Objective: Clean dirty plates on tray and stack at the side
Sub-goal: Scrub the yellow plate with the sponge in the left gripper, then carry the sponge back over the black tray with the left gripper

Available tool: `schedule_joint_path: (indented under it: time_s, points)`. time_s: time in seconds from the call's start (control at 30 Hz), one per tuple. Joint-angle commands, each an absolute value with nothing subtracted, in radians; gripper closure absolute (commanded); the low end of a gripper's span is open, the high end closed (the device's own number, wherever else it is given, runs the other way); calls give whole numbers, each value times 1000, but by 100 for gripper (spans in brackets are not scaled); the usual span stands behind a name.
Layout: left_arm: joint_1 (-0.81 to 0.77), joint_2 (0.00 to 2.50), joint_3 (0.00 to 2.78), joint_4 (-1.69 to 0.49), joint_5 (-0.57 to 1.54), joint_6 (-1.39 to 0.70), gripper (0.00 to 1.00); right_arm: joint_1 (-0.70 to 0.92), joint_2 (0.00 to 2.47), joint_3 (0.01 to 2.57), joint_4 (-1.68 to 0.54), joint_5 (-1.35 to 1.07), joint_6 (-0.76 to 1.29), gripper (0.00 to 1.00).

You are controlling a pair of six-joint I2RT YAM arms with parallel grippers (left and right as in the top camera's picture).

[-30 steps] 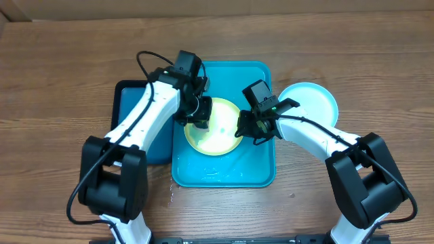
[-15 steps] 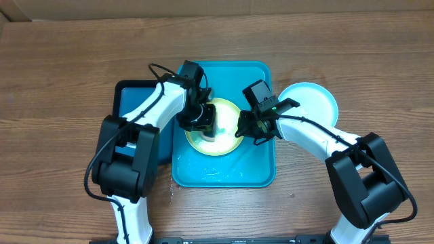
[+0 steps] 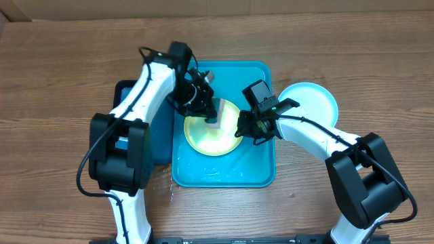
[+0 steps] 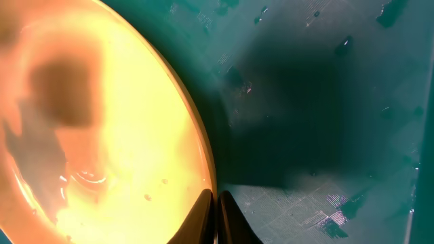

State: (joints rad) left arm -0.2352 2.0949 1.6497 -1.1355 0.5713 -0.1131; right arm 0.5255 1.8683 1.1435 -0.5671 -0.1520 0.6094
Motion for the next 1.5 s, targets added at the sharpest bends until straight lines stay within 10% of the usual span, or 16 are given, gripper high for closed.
schedule_joint_path:
  time_s: [0.0,0.33,0.73,1.47]
  points:
    - [-250,2093,1657,-1159,355,-106,96,533,1859,1151,-559,-155,610,96]
    - [-316,2096,1448,-972,225,-209,96,533,1859,1151,-555,-155,610,96]
    - [-290,2029,1511,-986,711,-67,96,533,1859,1151,-555,-155,610,96]
    - [-60,1827,1398,-1131,-67,-211,96,533,1859,1151,-554,-154,609,96]
